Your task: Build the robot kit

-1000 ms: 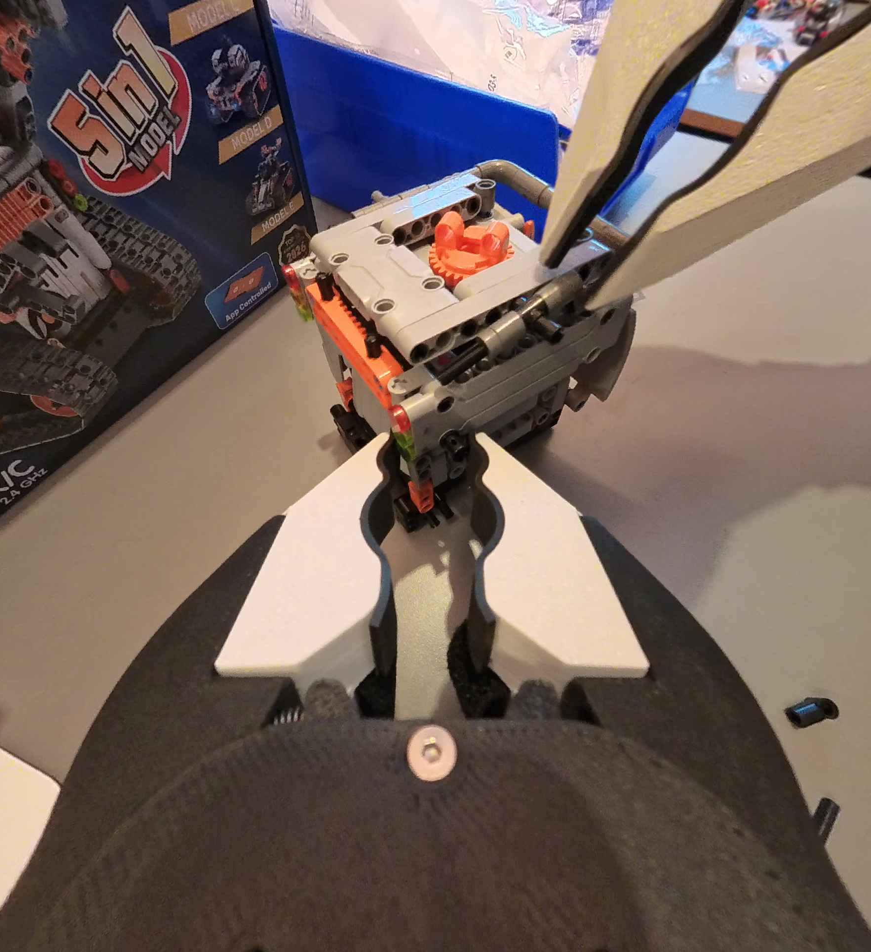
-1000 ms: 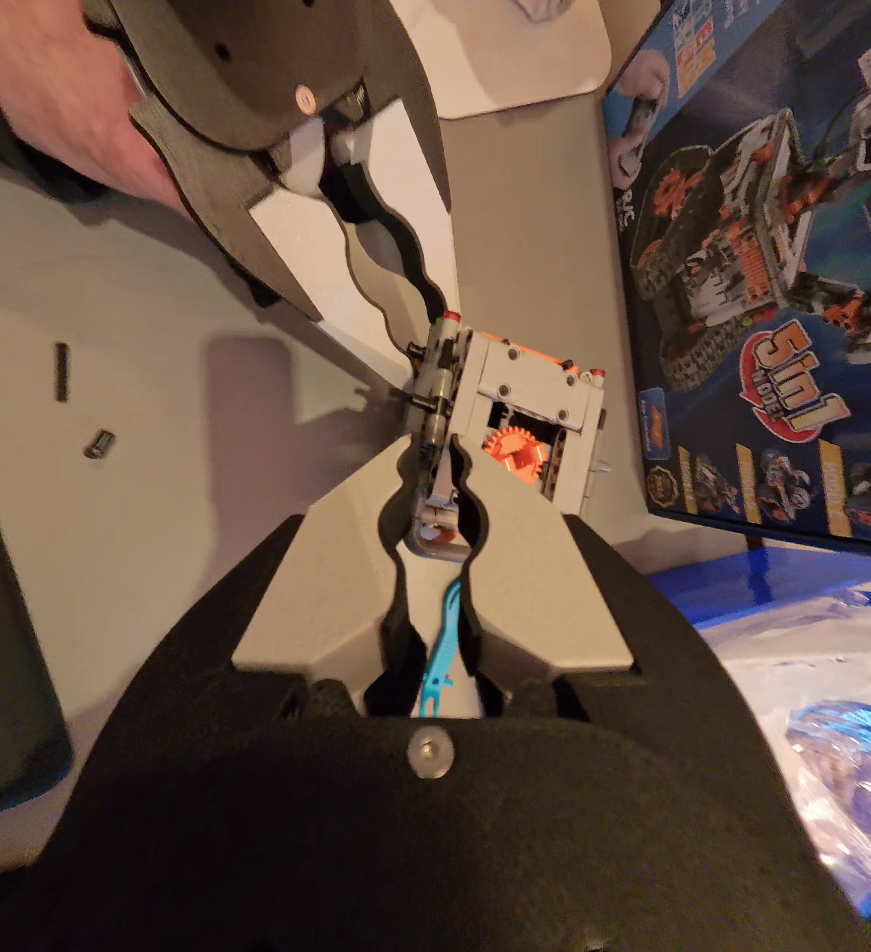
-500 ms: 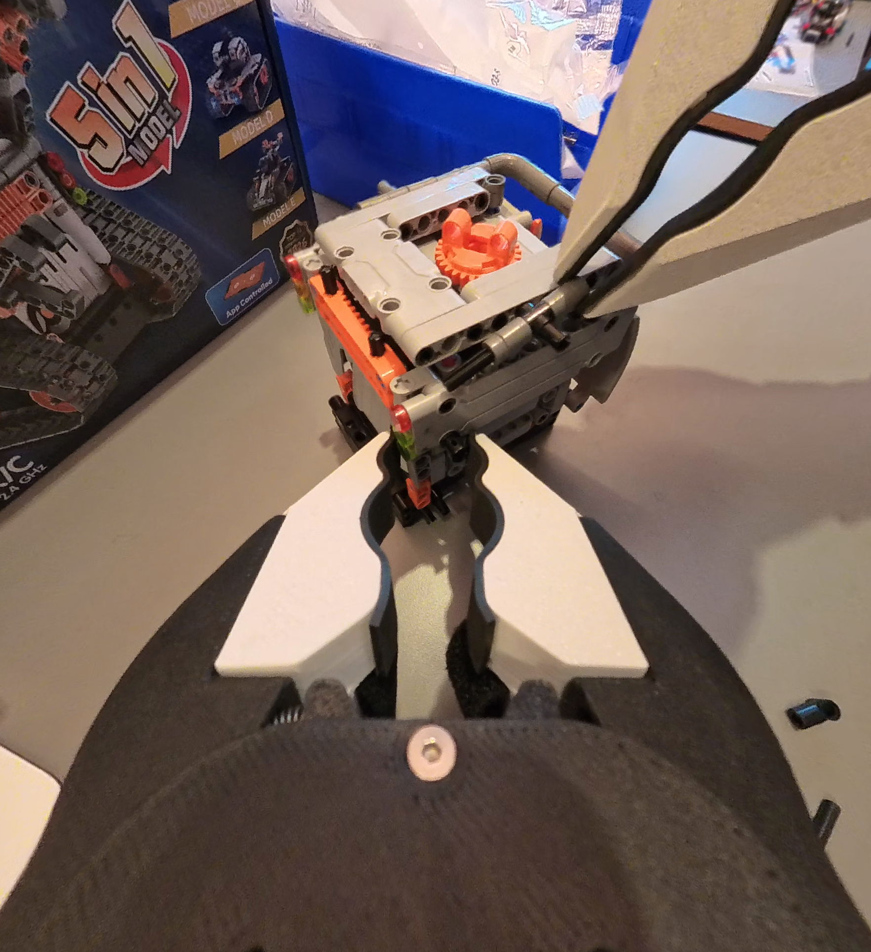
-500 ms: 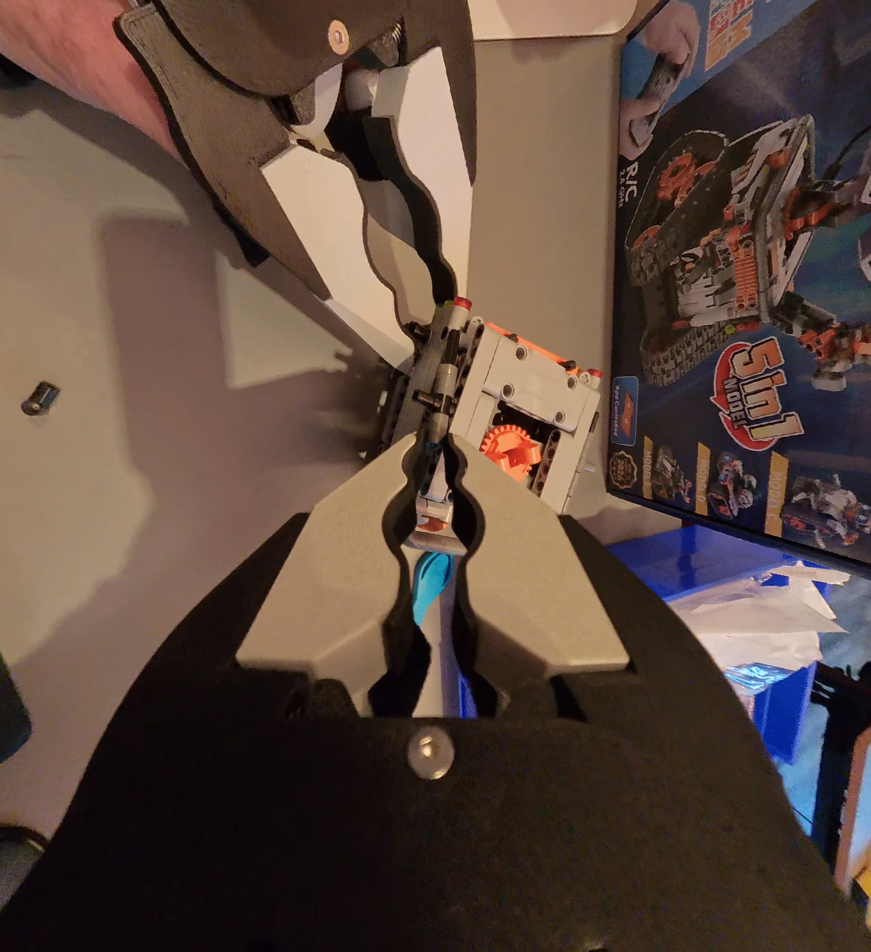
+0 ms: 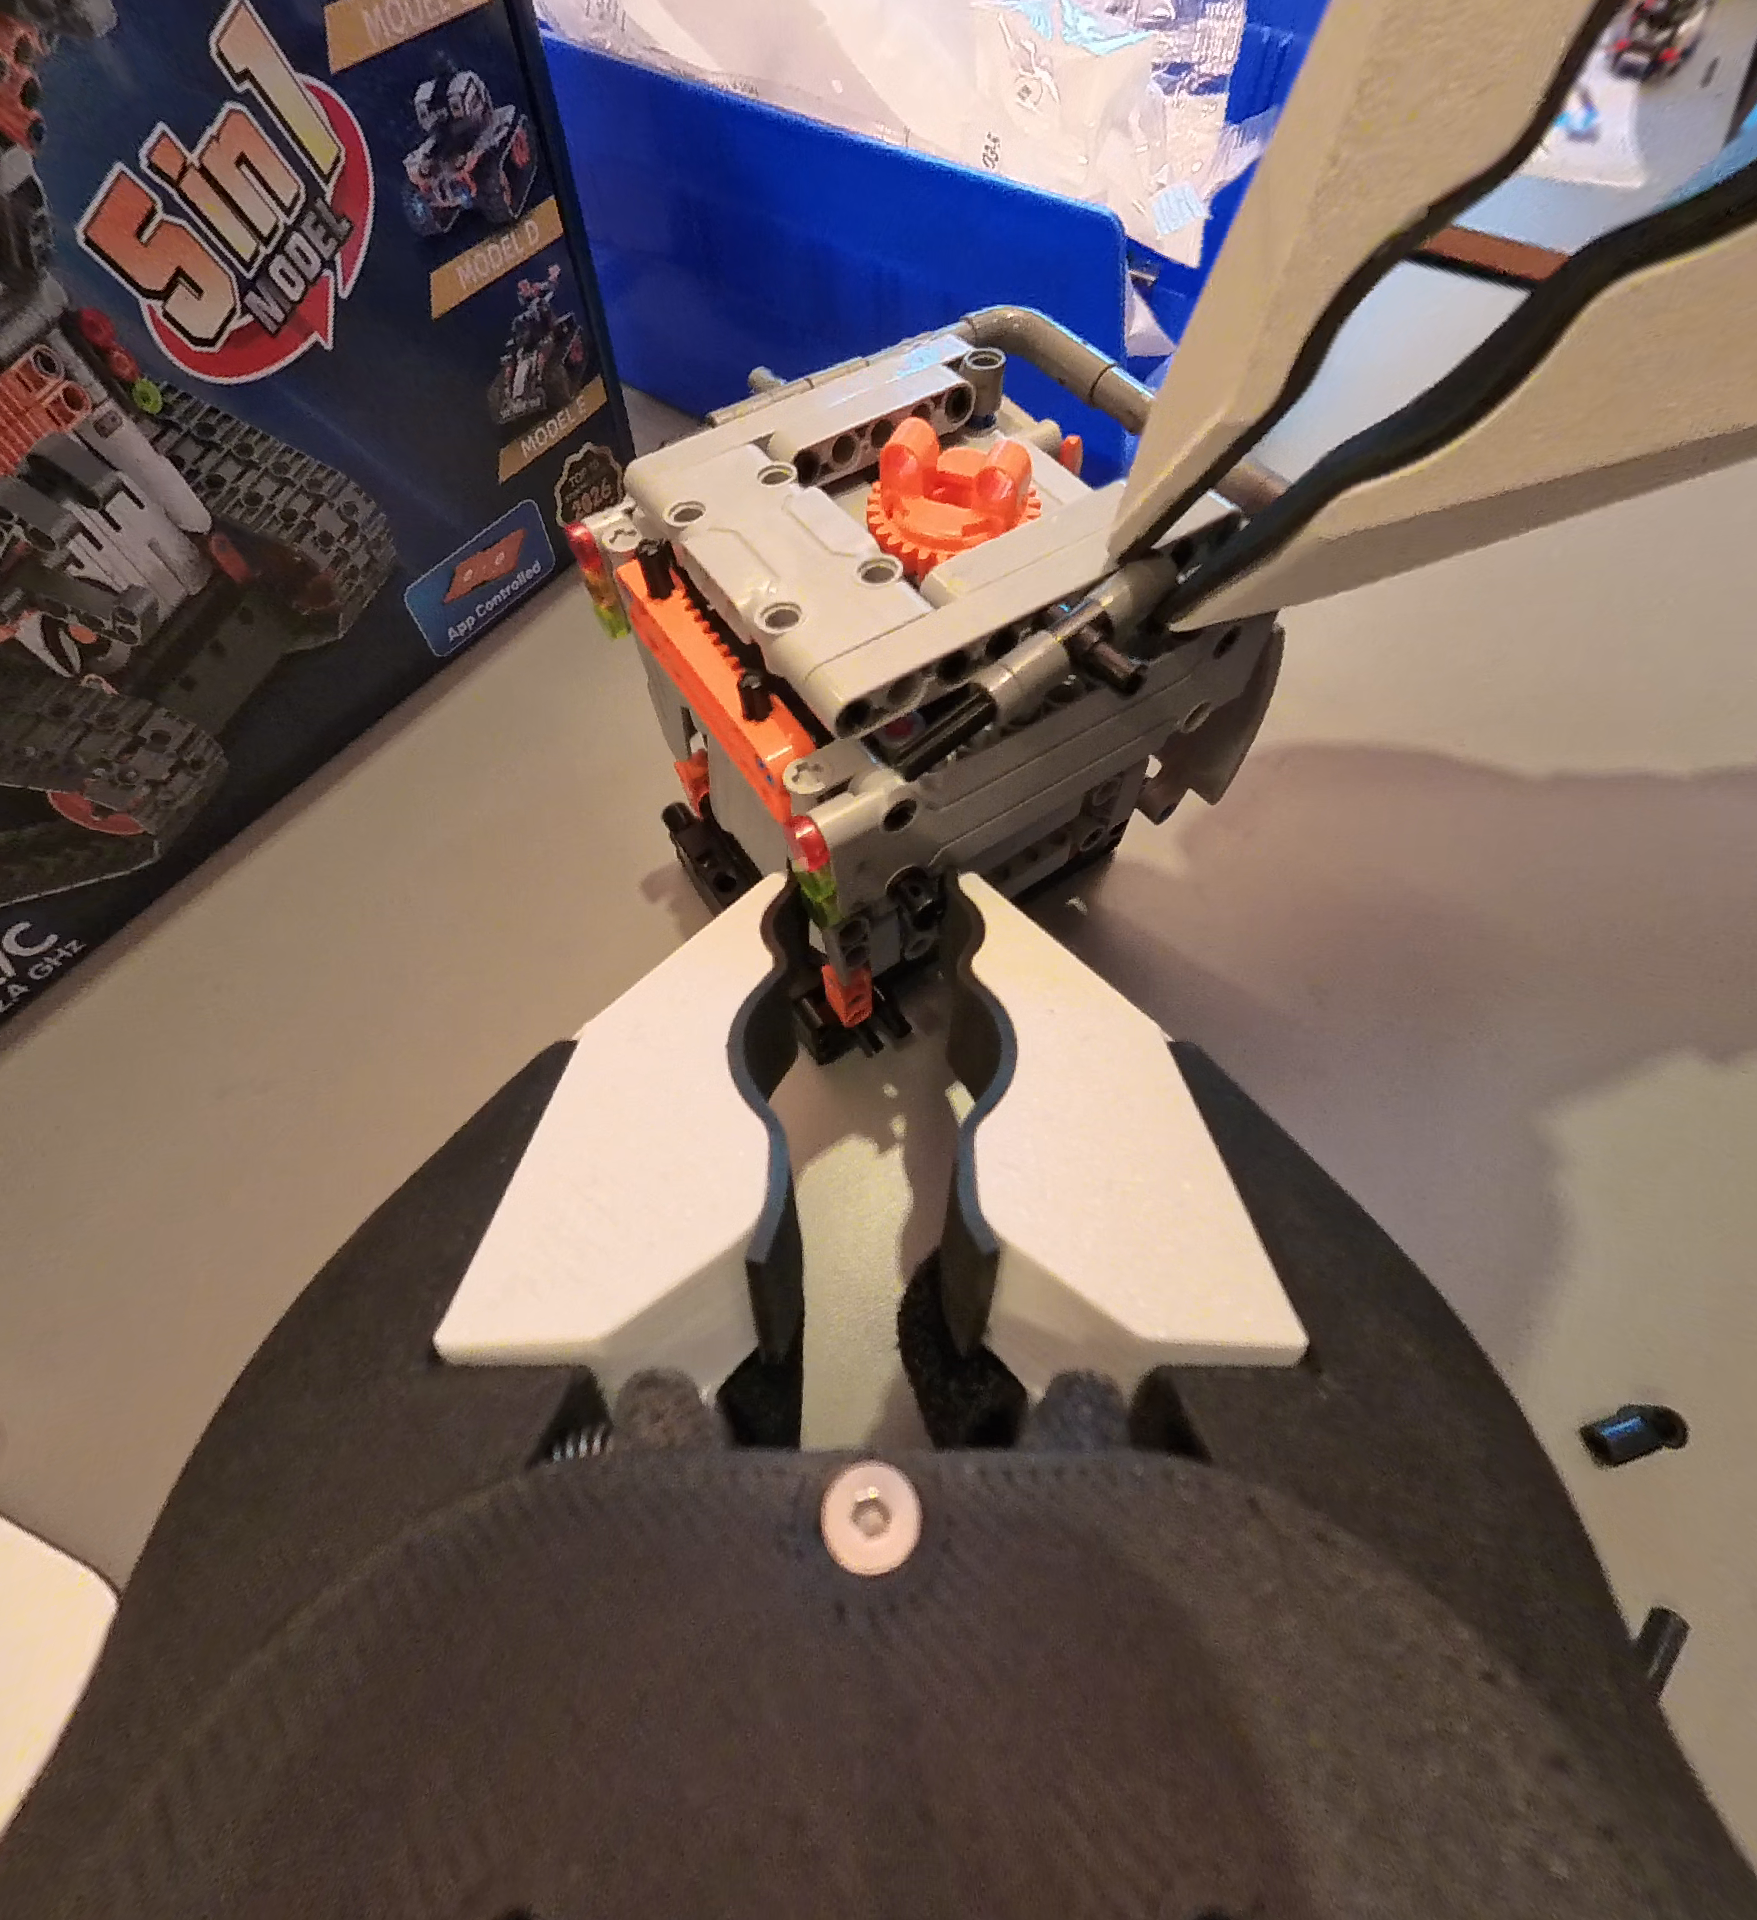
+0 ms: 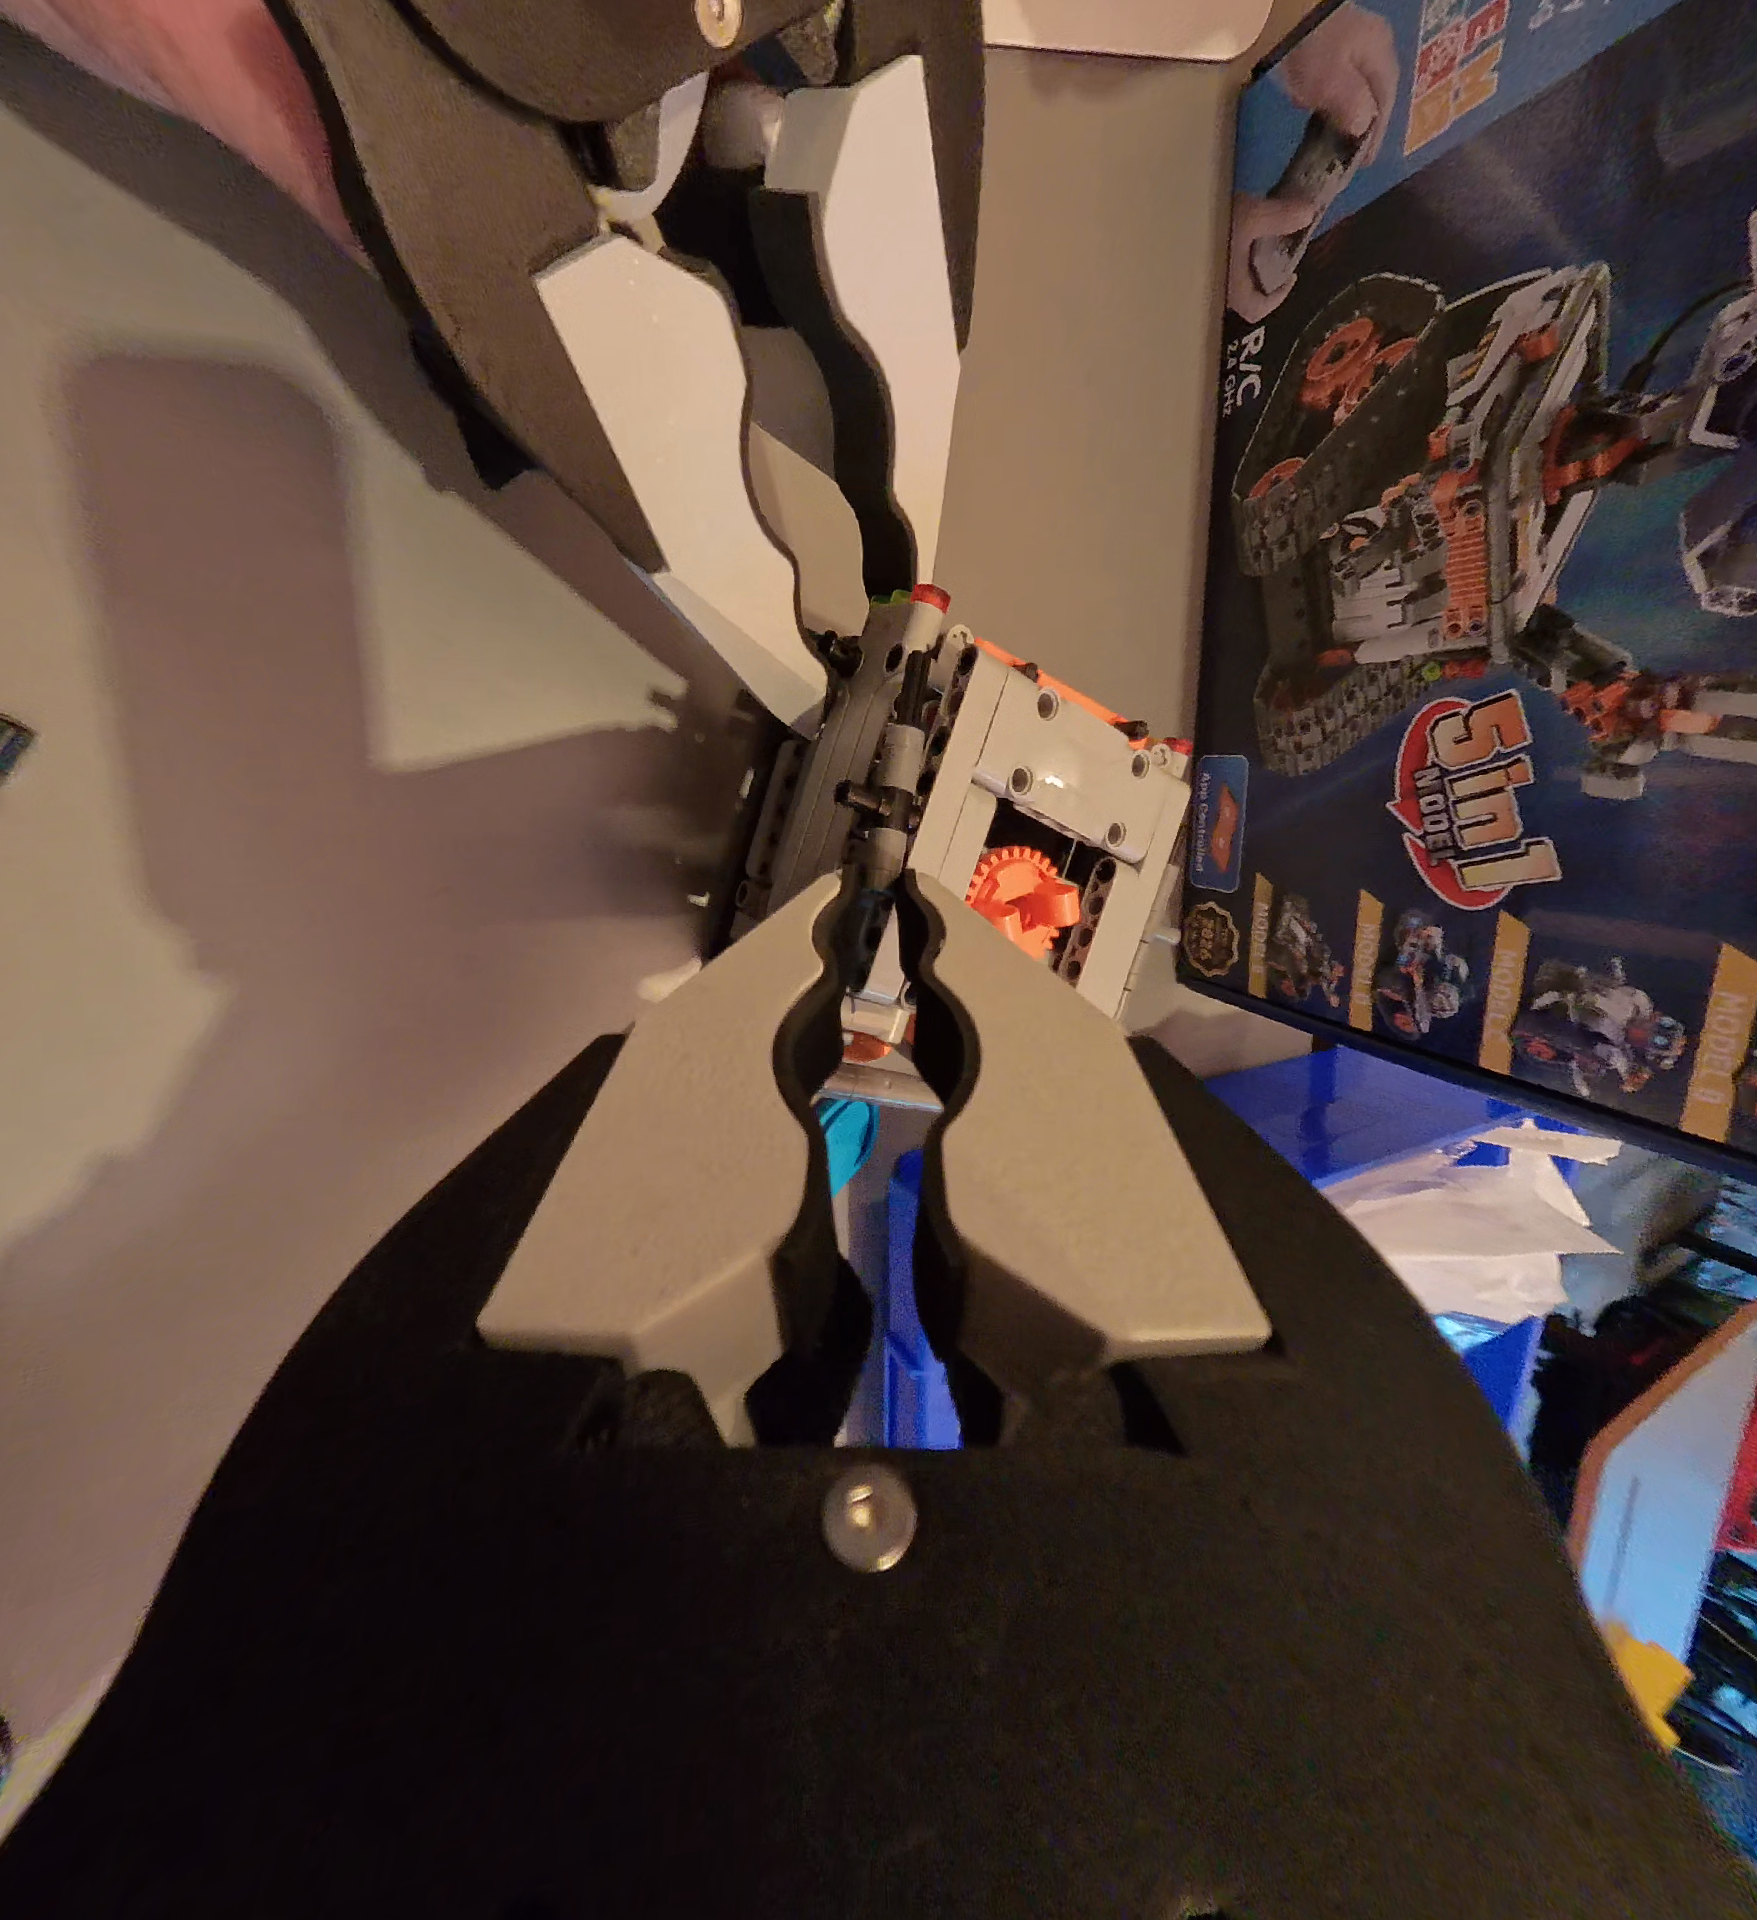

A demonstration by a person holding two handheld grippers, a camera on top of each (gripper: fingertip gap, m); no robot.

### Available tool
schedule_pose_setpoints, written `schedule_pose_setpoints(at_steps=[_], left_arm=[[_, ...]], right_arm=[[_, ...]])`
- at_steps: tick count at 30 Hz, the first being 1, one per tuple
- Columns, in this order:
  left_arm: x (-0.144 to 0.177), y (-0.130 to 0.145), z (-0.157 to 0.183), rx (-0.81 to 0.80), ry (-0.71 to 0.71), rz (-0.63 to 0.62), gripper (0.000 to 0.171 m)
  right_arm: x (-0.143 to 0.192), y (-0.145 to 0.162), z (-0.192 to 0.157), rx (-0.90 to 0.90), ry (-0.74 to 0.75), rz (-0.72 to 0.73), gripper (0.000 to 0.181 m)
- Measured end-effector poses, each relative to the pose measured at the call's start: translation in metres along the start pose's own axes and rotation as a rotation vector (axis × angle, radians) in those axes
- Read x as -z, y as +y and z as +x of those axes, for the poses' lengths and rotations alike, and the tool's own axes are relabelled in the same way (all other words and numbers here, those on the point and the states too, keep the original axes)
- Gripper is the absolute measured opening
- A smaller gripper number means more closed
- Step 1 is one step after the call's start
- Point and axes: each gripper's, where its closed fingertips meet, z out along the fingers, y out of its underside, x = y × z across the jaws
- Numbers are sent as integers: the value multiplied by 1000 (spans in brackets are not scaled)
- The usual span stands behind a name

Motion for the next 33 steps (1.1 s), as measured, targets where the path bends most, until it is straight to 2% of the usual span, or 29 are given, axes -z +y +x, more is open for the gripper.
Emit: schedule_pose_setpoints(at_steps=[3, 10, 15, 17, 22, 28, 33], left_arm=[[0, 1, -1, -4, -5, -6, 20], [-2, -1, 3, -2, 13, 2, 21], [0, -2, 1, 13, 14, 14, 21], [0, -2, 1, 1, 8, 10, 21], [0, -2, 1, 8, 13, 16, 21], [0, -2, 2, 1, 10, 15, 21], [0, -2, 1, 9, 14, 18, 21]], right_arm=[[-1, -1, -2, 61, 35, -13, 4], [3, 1, -4, -57, -40, 34, 5], [-1, 8, -11, -52, -63, -5, 0], [2, 3, -14, -67, -81, 26, 0], [11, 4, 0, -125, -45, 59, 2], [8, 11, 1, -158, -52, 57, 0], [7, 12, 3, -175, -29, 61, 7]])
